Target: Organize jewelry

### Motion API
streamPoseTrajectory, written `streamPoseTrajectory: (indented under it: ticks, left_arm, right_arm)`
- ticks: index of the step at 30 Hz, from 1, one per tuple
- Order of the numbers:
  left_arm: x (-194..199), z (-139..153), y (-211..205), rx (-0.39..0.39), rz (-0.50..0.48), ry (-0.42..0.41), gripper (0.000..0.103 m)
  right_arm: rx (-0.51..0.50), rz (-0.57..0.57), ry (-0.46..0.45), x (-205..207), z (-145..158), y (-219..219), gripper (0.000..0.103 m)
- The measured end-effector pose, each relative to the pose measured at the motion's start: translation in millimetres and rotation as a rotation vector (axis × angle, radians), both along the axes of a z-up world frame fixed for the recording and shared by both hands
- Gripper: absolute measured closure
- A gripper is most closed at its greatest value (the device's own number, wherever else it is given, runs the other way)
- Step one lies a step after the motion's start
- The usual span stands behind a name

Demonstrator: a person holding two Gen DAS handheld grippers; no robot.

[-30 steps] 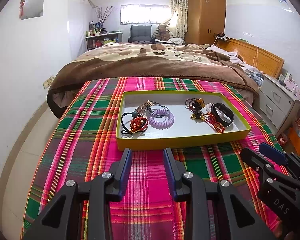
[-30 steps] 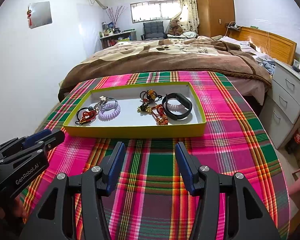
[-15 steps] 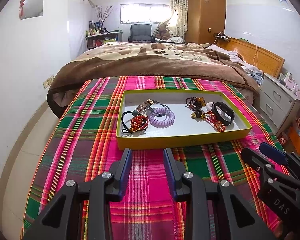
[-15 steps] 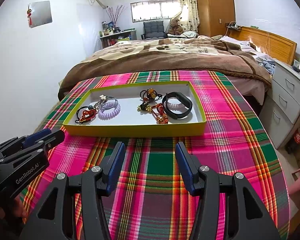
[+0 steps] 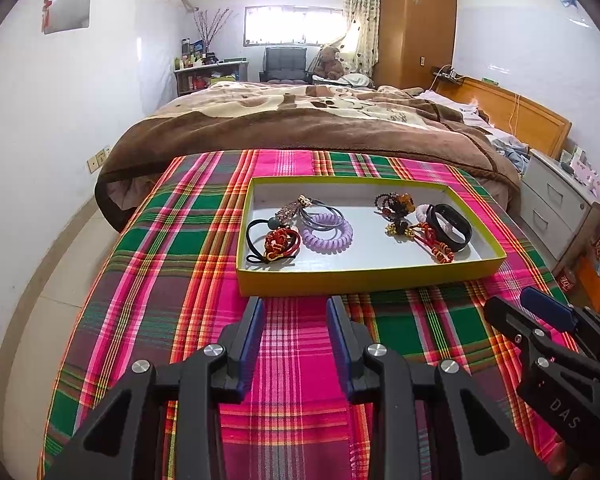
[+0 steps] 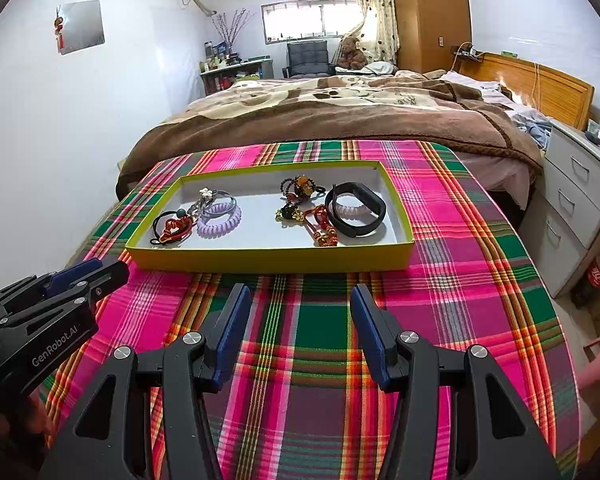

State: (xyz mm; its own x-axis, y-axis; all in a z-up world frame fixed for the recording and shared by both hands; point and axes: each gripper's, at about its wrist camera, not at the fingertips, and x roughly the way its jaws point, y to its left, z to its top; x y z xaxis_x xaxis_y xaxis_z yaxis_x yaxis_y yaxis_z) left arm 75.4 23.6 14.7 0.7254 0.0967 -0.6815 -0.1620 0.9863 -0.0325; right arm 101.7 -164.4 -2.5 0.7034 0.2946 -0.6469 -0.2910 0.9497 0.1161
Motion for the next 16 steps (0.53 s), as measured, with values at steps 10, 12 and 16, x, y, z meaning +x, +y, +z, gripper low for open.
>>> streamPoseTrajectory:
  ticks: [10,12,16]
  left_arm:
    - [-0.3,-2.4,0.6,-0.011,-0.012,0.009,0.071]
    - [-0.8,-2.5,0.4,-0.005,-0.010,0.009,0.071]
    - [-1.1,-2.3,0.1,-0.005,-0.007,0.008,0.071]
  right_arm:
    - [0.000,0.003,-0.001,-1.4,-0.4,2.9,0.050]
    - [-0.001,0.003,0.000,-1.4,-0.7,2.8,0.050]
    - [0.001,0.000,-0.001,-2.7,0.1,3.9,0.050]
